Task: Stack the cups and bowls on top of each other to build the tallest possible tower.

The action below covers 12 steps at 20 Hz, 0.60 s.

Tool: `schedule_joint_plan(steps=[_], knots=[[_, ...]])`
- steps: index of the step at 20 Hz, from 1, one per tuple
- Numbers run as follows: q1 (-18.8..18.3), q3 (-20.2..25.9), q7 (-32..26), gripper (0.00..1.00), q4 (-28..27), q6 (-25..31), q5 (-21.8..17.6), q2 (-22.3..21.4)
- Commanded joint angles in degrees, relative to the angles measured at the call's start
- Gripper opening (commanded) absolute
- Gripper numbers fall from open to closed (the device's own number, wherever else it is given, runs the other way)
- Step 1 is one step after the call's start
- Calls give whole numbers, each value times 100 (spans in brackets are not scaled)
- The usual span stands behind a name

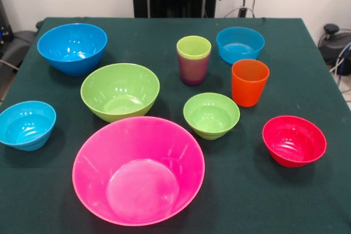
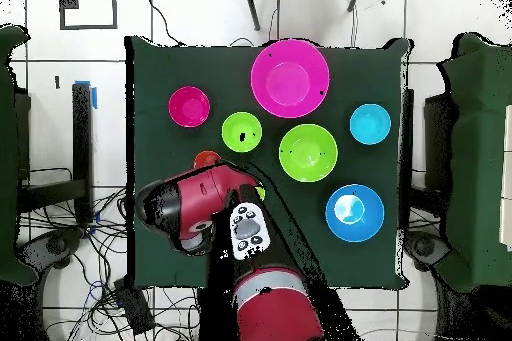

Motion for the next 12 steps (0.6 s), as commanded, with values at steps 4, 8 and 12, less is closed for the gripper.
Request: schedule_joint_plan(steps=[4, 8, 12], knots=[[106, -116, 900, 100, 270, -594, 199, 69], [100, -154, 844, 100, 250, -644, 224, 120], [133, -216, 931, 100, 378, -915, 236, 138]])
